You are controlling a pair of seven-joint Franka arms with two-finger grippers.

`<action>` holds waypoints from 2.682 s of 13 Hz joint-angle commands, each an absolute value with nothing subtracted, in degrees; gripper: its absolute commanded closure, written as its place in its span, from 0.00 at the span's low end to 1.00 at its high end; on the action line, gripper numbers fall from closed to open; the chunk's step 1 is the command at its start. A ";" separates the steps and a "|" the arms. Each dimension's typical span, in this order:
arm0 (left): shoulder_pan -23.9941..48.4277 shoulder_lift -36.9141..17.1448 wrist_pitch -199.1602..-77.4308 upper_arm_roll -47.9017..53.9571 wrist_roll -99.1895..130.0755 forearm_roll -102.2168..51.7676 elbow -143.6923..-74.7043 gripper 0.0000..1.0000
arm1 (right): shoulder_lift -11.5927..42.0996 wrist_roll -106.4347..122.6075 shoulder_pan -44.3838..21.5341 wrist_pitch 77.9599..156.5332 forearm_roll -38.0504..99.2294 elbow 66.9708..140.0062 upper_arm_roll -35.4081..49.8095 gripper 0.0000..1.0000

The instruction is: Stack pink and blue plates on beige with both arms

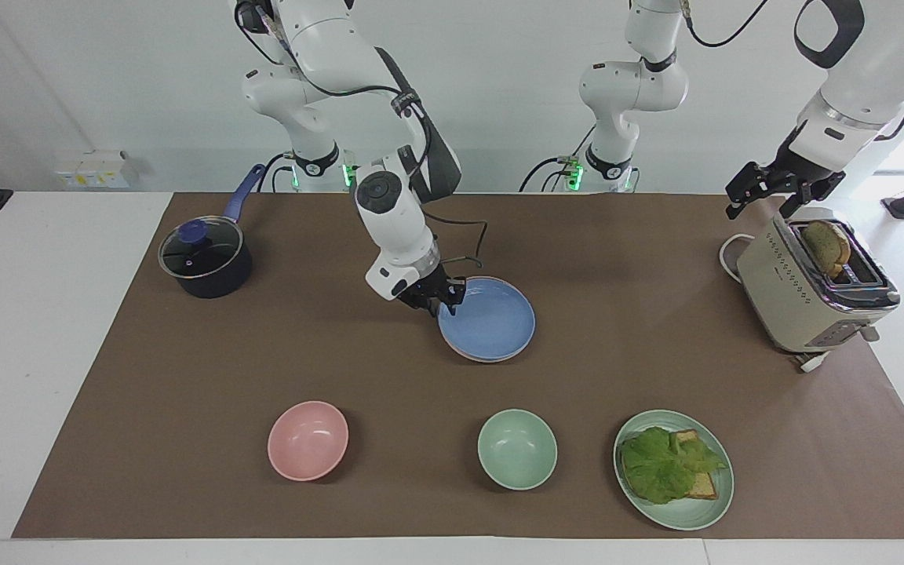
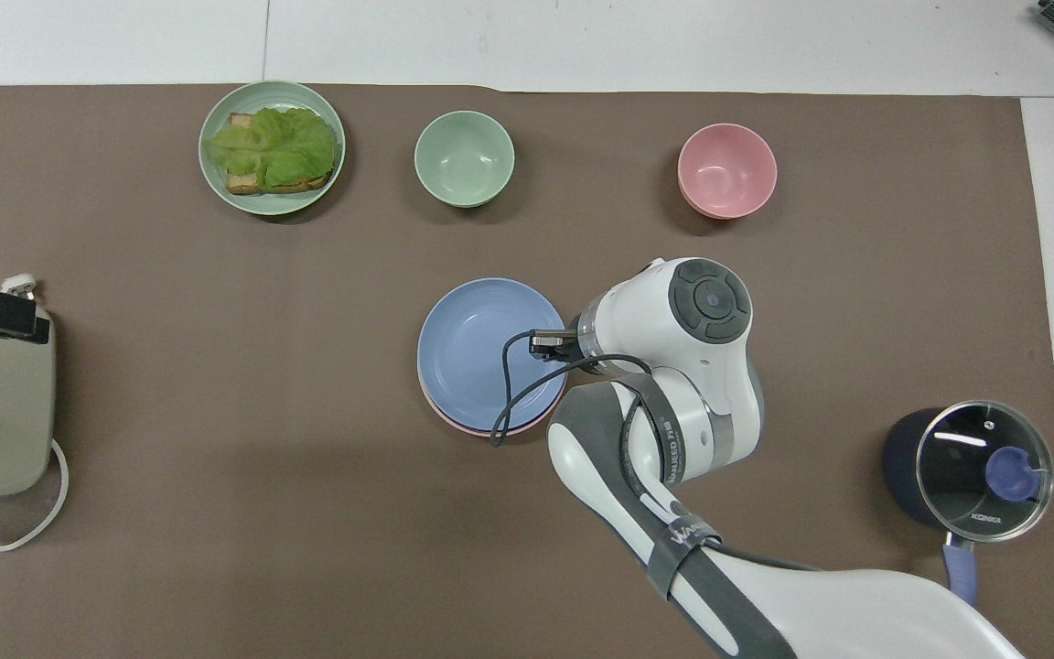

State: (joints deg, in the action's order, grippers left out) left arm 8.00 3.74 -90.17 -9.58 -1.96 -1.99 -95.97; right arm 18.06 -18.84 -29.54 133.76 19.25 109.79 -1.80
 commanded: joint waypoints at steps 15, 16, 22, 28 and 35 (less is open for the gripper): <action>7.82 4.92 -90.62 -9.40 -2.11 -0.97 -97.29 0.00 | 2.38 -17.49 -10.21 107.78 6.50 101.61 -2.29 0.00; 7.82 4.92 -90.62 -9.40 -2.11 -0.97 -97.29 0.00 | 1.24 -15.58 -8.63 105.06 6.42 100.64 -2.37 0.00; 7.82 4.92 -90.62 -9.40 -2.11 -0.97 -97.29 0.00 | -2.55 -9.23 -2.99 92.93 3.53 95.47 -2.64 0.00; 7.82 4.92 -90.62 -9.40 -2.11 -0.97 -97.29 0.00 | -4.73 -7.65 -2.73 86.12 -0.17 91.83 -3.52 0.00; 7.82 4.92 -90.62 -9.40 -2.11 -0.97 -97.29 0.00 | -6.15 -2.73 -2.64 84.03 -2.90 91.75 -3.52 0.00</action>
